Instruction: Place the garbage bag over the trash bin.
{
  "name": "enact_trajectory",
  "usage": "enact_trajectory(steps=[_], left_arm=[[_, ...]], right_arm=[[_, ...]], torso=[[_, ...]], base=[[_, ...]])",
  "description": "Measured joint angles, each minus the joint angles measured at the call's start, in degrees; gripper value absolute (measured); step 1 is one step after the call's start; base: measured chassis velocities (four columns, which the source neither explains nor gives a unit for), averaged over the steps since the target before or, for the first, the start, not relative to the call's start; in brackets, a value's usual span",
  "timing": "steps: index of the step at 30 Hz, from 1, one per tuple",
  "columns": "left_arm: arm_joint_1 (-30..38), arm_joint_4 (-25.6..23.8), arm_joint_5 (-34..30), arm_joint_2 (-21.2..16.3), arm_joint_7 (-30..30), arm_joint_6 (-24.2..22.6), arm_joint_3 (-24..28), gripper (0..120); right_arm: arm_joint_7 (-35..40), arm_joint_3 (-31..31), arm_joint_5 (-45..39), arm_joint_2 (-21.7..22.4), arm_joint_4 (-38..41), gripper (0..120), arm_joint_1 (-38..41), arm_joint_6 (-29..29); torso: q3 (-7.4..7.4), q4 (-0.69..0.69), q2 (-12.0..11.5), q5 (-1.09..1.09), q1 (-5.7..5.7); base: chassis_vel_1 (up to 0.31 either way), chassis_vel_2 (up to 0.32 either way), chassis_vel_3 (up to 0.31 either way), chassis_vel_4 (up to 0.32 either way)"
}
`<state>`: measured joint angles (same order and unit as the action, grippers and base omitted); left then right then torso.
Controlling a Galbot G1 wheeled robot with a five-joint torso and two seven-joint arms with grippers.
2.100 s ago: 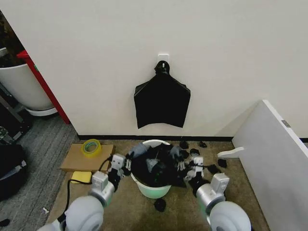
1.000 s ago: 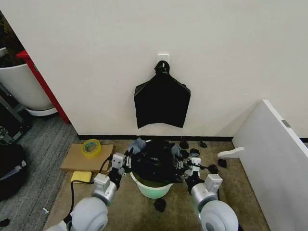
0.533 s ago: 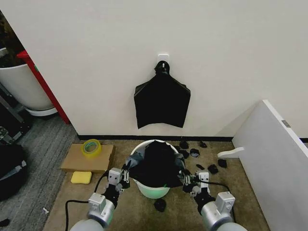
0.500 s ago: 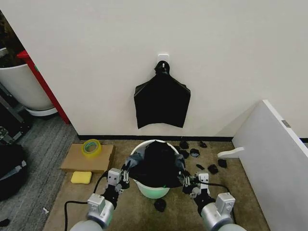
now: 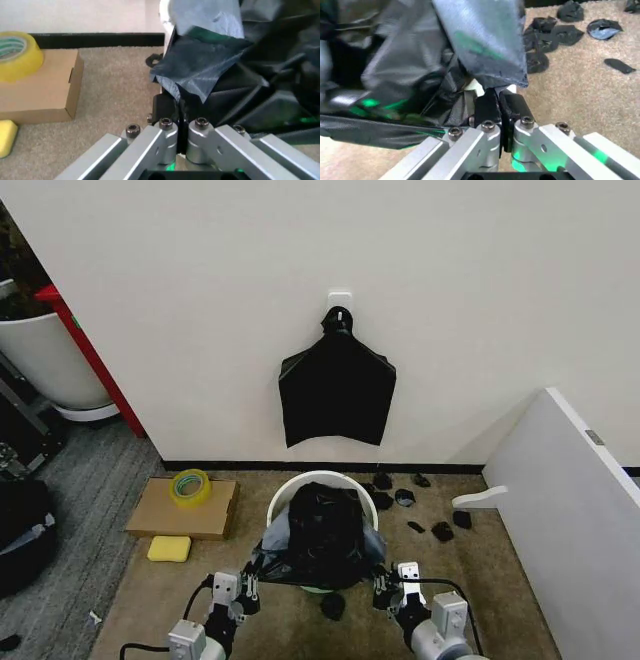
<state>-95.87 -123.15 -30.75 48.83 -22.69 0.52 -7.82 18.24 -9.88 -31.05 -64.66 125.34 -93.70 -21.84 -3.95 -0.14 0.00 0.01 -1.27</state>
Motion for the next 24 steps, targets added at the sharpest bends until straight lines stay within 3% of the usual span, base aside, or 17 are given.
enact_trajectory(steps=[9,16,21,24], left_arm=[[6.01,4.65,-0.96,1.23,-0.25,-1.11,1.91,0],[5.77,4.08,-0.17,1.71,-0.46,-1.42,1.56,0],[3.07,2.00,2.08,1.45,-1.07,-3.97,-0.19,15],[0.55,0.63,4.95,1.31,-1.22,-5.30,-0.90,29]], right_arm=[[0.30,-0.11,0.73,-1.27,-4.45,0,3.00,1.28],[0.28,-0.24,0.81,-1.65,-3.92,0,2.07,2.79],[0.17,-0.64,1.48,-1.33,-2.10,16,-0.68,3.30],[-0.25,-1.19,2.41,-0.98,-0.21,29,-3.72,4.29]], torso=[[0.00,-0.01,-0.01,-0.01,0.00],[0.00,0.00,-0.01,0.00,-0.01],[0.00,0.00,-0.01,0.00,0.00],[0.00,0.00,-0.01,-0.01,0.00]], base=[[0.000,0.000,0.000,0.000],[0.000,0.000,0.000,0.000],[0.000,0.000,0.000,0.000],[0.000,0.000,0.000,0.000]])
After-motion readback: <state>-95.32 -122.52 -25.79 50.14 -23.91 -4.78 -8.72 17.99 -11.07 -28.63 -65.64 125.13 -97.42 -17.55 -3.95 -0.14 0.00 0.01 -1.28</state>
